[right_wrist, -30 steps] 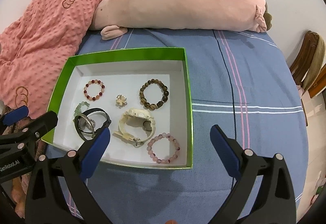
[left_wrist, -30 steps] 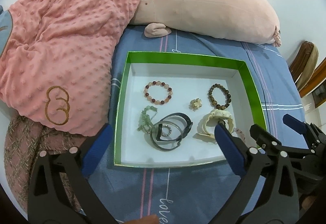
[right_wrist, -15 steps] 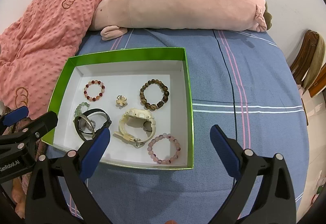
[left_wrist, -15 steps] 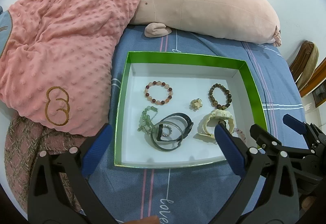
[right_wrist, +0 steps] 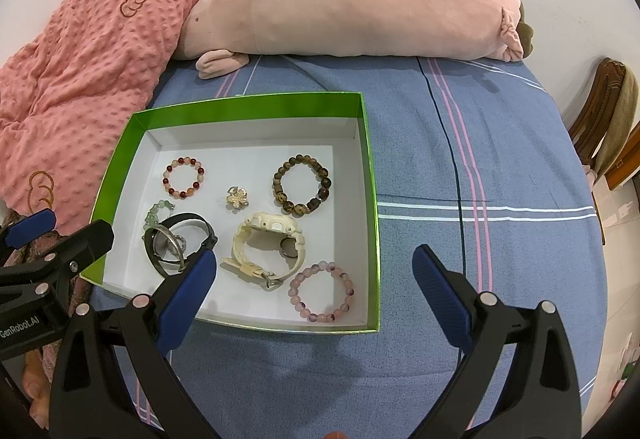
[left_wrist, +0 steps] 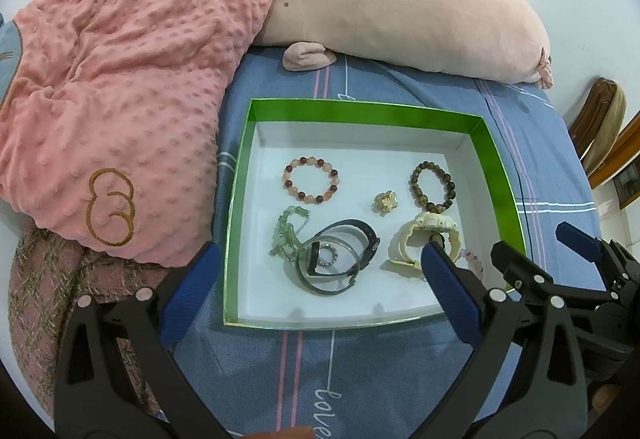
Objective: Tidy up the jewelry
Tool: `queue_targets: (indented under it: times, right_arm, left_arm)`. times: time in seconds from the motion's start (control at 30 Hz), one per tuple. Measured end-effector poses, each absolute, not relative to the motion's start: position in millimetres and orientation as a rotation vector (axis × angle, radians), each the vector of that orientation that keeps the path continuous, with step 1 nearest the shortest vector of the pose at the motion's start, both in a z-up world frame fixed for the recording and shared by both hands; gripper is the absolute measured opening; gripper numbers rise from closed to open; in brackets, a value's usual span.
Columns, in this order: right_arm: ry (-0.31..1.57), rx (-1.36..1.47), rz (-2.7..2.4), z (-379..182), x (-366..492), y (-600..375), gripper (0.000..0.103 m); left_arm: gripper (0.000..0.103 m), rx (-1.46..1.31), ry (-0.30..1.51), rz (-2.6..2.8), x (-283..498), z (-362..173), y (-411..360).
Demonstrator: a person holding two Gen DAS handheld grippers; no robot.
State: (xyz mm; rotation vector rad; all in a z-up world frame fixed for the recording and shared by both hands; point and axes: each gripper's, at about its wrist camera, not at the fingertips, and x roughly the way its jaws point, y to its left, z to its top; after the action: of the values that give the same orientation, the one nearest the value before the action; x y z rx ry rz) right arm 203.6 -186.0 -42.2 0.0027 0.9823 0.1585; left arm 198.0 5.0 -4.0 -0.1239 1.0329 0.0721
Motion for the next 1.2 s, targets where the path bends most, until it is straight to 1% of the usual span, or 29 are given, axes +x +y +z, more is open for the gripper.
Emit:
queue_targets:
  times: [1.2]
  right_arm:
    - [0.975,0.009,0.158,-42.4,205.5,-189.2,0.098]
  left_arm:
    - [0.101,-0.114,1.048,0.081,196.5,-11.5,5.5]
